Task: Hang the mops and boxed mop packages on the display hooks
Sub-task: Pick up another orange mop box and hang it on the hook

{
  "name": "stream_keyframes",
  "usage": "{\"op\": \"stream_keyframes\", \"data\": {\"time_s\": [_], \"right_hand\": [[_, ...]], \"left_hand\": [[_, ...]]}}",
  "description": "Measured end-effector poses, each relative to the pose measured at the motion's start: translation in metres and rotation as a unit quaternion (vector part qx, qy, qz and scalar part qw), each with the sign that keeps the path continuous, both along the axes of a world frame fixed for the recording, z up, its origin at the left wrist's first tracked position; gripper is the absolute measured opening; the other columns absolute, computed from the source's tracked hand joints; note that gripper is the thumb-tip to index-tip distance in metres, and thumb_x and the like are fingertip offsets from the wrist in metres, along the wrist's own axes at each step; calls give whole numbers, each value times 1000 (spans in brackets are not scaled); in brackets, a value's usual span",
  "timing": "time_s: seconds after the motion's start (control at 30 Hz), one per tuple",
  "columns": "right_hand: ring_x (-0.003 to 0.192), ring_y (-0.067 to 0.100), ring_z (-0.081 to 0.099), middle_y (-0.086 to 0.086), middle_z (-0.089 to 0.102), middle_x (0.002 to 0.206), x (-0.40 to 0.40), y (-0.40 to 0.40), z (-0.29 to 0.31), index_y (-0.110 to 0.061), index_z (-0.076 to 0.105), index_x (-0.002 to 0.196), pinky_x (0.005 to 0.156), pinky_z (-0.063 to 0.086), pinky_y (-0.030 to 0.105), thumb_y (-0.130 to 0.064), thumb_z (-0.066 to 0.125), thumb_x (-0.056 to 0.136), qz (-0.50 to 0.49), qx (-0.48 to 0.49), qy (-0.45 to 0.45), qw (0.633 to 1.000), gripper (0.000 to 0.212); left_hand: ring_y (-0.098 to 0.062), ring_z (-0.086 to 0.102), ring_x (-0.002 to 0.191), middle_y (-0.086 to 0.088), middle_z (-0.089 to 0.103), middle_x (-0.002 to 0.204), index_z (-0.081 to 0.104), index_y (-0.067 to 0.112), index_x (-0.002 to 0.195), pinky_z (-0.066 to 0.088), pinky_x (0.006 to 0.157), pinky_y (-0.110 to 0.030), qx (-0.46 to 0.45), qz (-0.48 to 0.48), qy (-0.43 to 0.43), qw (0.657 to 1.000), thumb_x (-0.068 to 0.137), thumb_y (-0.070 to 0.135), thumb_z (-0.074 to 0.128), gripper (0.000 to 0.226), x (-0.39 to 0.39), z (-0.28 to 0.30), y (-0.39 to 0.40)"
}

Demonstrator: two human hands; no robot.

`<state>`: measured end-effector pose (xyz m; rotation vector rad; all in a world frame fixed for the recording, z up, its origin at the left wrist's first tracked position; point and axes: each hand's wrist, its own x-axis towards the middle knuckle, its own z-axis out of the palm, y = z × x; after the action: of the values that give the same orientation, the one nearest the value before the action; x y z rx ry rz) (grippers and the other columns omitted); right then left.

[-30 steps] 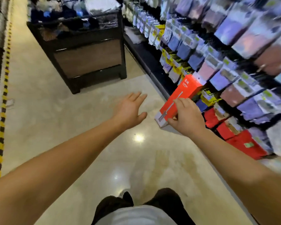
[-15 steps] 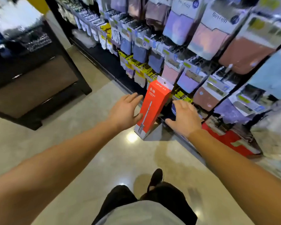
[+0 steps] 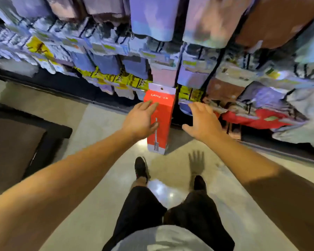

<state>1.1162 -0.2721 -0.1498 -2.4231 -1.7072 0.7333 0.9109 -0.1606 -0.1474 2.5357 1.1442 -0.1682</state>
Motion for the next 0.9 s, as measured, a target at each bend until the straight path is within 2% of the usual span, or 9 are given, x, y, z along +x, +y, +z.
{"op": "stream_keyframes", "data": {"time_s": [0.13,0.27,0.37,0.5,0.6,0.7,0.73,0.83,0.9], "right_hand": [[146,32,26,10,32,157,-30,28,-25,-11,30,154,117,32,47,-41,67,90,-86,-37,22,995,79],[142,36,31,12,34,155,-45,52,-56,-10,33,152,115,34,45,-37,69,88,-150,-39,30,987,79],[137,38,36,13,38,151,-54,64,-85,-8,35,151,111,34,44,-35,69,87,-183,-46,50,981,77],[136,37,34,10,33,153,-65,81,-127,-10,33,152,107,39,44,-33,68,89,-213,-53,79,972,76],[136,38,34,10,28,157,-62,95,-158,-11,27,155,108,39,45,-32,68,90,-219,-45,84,971,80],[138,40,34,11,25,160,-54,103,-186,-11,22,158,111,36,46,-32,71,87,-251,-18,99,963,89],[139,40,35,13,26,159,-52,103,-194,-11,21,158,112,34,45,-32,74,85,-274,-7,111,955,93],[144,39,33,16,25,160,-53,97,-212,-10,14,159,115,33,47,-29,81,77,-332,36,173,927,108],[148,34,28,15,21,162,-54,97,-216,-13,9,160,118,31,43,-24,85,72,-349,57,214,911,117]], "left_hand": [[-40,34,140,-18,36,155,36,12,151,30,117,-45,-36,-72,8,997,87,31,70,76,-6,-30,58],[-40,34,141,-17,34,156,32,14,153,32,115,-46,-48,-144,28,988,88,36,68,78,1,-66,113],[-41,33,142,-19,33,157,32,12,153,31,115,-47,-55,-171,39,983,87,33,70,79,9,-97,137],[-42,28,143,-19,27,159,28,13,155,27,116,-46,-56,-202,57,976,87,35,68,82,20,-143,155],[-41,17,148,-16,19,163,18,19,157,23,118,-52,-46,-225,84,970,82,49,65,94,28,-182,165],[-40,11,150,-15,15,164,12,20,158,23,117,-57,-21,-215,68,974,72,66,46,104,29,-213,166],[-41,9,150,-15,14,164,11,18,158,19,119,-57,-17,-207,54,977,72,65,47,104,28,-219,162],[-44,3,150,-18,14,163,16,14,158,7,122,-51,-24,-191,19,981,78,45,69,100,14,-225,141],[-47,9,148,-20,20,161,25,11,155,8,122,-50,-26,-186,-22,982,76,35,74,96,0,-222,127]]}}
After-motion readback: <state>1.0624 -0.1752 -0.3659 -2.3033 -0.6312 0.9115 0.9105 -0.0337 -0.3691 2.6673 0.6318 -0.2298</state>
